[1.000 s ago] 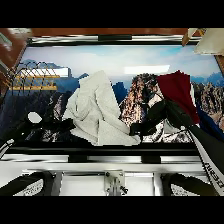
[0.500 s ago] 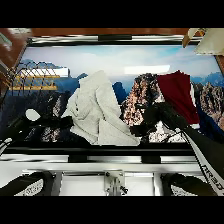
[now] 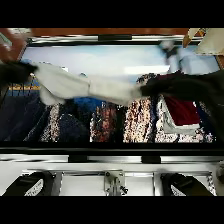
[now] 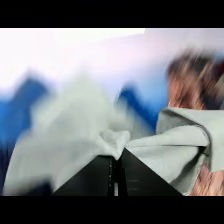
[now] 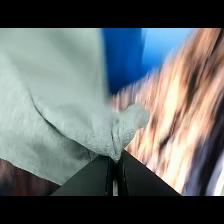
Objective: Fold the shirts.
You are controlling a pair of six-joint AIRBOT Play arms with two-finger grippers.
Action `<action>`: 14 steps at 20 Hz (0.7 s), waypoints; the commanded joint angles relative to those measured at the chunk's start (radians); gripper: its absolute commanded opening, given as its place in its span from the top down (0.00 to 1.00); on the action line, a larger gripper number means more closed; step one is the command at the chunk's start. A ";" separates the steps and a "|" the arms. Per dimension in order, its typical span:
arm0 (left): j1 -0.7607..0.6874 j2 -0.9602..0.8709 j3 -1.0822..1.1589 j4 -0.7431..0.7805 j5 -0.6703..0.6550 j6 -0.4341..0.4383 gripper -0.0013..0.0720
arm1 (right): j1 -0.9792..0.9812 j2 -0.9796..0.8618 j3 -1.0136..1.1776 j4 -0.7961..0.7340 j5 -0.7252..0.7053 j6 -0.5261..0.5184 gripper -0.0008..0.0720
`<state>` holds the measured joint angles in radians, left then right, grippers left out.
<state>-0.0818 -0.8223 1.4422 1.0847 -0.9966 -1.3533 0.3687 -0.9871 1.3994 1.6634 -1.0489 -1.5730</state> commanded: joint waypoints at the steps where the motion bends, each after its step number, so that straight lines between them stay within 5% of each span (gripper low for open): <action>1: 0.000 0.068 0.383 -0.180 0.006 0.006 0.93 | 0.001 0.177 0.281 0.023 0.226 -0.025 0.87; 6: 0.000 0.064 0.486 -0.191 -0.081 -0.032 0.93 | 0.001 0.262 0.369 0.071 0.240 -0.025 0.87; 11: 0.000 -0.006 0.404 -0.031 -0.361 -0.077 0.93 | 0.001 0.164 0.369 -0.042 -0.021 -0.018 0.87; 14: 0.000 -0.045 0.153 -0.030 -0.399 -0.077 0.93 | 0.001 0.003 0.339 -0.058 -0.229 -0.004 0.87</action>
<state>-0.0818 -0.8371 1.7554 1.0264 -1.3079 -1.4212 0.3691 -0.8757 1.7538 1.6394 -1.0817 -1.5913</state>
